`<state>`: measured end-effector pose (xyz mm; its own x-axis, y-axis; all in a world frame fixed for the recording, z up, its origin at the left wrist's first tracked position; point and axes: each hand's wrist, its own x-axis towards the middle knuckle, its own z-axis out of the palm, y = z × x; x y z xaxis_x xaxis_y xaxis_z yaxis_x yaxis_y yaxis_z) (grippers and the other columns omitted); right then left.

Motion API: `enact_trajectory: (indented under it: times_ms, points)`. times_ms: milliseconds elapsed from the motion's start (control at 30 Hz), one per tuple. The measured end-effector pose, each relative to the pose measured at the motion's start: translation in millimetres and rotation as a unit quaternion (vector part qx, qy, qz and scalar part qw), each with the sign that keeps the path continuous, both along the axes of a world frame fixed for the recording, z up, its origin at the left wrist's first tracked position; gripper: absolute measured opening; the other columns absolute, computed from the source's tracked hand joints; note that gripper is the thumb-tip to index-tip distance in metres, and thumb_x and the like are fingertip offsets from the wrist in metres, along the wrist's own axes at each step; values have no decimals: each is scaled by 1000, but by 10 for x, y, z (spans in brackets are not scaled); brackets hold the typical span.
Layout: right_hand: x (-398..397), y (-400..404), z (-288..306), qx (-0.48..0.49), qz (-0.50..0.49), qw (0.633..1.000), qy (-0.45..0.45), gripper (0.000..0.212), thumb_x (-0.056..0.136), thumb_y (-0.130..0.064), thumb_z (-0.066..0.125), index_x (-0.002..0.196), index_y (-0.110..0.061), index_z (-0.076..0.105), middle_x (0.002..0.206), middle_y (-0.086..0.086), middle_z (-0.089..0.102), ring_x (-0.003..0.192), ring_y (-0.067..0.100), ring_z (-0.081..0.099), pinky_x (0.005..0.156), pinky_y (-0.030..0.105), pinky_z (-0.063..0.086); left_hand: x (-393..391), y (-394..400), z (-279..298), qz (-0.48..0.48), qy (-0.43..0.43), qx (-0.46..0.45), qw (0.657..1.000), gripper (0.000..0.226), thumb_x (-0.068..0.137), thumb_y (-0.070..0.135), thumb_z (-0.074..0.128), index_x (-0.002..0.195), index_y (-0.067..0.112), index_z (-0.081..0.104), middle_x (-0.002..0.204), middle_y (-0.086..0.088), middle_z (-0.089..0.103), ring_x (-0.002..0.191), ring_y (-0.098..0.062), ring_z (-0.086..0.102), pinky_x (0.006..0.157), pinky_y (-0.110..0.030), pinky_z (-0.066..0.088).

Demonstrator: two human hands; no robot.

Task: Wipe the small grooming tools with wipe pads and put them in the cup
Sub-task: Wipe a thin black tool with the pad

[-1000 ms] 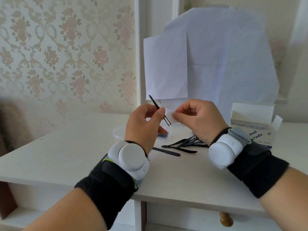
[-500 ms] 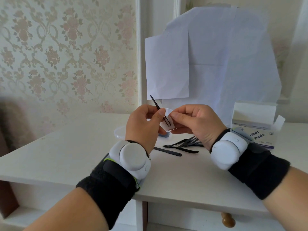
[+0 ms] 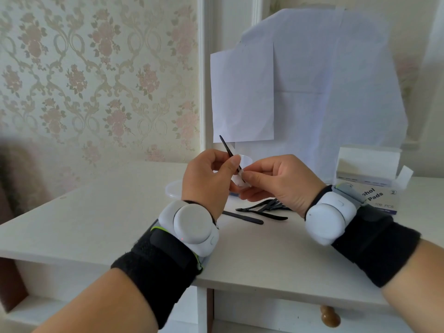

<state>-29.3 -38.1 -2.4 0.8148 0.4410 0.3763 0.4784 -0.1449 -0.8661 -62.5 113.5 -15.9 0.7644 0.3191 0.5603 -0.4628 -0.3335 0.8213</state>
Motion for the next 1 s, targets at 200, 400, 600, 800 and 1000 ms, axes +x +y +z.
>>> enact_trajectory:
  times_ms: [200,400,600,800,1000]
  points:
    - [-19,-20,21,-101,-62,988,-99,12,92,-16,63,90,-10,73,77,4,77,72,19,75,78,37,61,-34,-25,15,-14,7,-10,1000,13,90,29,65,84,17,64,82,-1,71,47,-12,62,51,-22,44]
    - [-28,-29,45,-152,-103,971,-154,10,89,-15,61,85,-14,71,73,-3,75,68,13,72,75,34,60,-55,-43,21,-26,12,-24,999,16,91,27,64,83,13,64,84,-5,71,43,-10,61,54,-24,43]
    - [0,-45,29,-205,-128,948,-209,12,88,-19,60,83,-19,71,72,-3,73,72,14,69,76,38,57,-85,-41,47,13,-17,-49,999,13,94,30,58,92,18,63,87,4,70,48,-15,66,52,-20,44]
    - [13,-45,11,-230,-136,930,-252,15,90,-24,58,82,-20,70,73,0,71,71,18,65,70,38,53,-60,-10,43,27,-18,-22,999,15,93,30,60,87,19,68,79,6,72,46,-11,62,61,-31,50]
    - [14,-40,1,-218,-130,926,-281,20,93,-25,55,82,-20,69,70,2,67,68,22,61,67,38,51,-58,-5,34,11,-6,-18,1000,15,92,28,63,84,19,70,77,6,73,45,-10,60,58,-26,46]
